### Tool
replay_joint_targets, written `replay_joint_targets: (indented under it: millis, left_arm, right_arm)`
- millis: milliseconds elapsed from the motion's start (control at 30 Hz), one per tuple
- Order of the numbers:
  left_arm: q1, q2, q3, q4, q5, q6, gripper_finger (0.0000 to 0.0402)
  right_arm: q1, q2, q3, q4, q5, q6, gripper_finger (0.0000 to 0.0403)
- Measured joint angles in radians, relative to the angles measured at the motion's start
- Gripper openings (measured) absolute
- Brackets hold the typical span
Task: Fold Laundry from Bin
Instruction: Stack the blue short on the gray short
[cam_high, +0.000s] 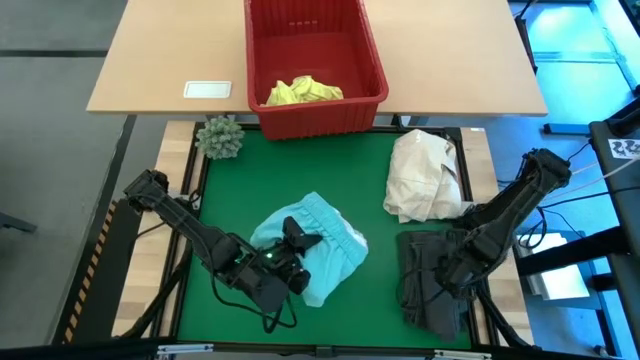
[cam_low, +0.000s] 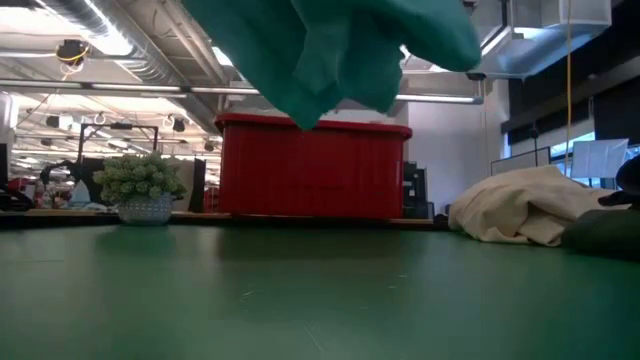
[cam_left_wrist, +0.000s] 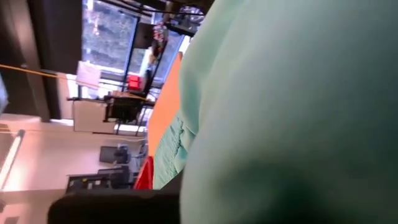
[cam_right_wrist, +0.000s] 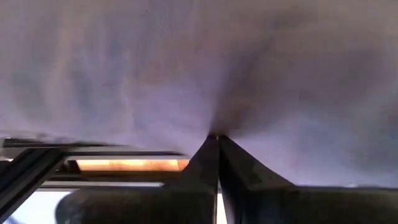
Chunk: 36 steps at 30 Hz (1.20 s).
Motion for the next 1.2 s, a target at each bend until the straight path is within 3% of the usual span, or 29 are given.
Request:
replay_joint_targets:
  millis: [333,700,967,1200]
  left_arm:
    - [-0.011,-0.005,0.0,0.006,-0.022,-0.003,0.0007]
    - [-0.004,-0.004,0.0,0.026,-0.034,0.025,0.0007]
    - [-0.006,-0.005,0.0,0.102,-0.039,0.116,0.0007]
    - [-0.004,-0.007,0.0,0.286,-0.04,0.3,0.0007]
  right_arm:
    - [-0.008,0.026,-0.294,0.4,-0.032,0.017,0.0001]
    - [-0.184,0.064,-0.304,0.776,0.064,-0.131,0.0]
    - [-0.333,0.077,-0.306,0.888,0.121,-0.303,0.0]
    - [-0.423,0.13,-0.282,0.935,0.083,-0.409,0.0]
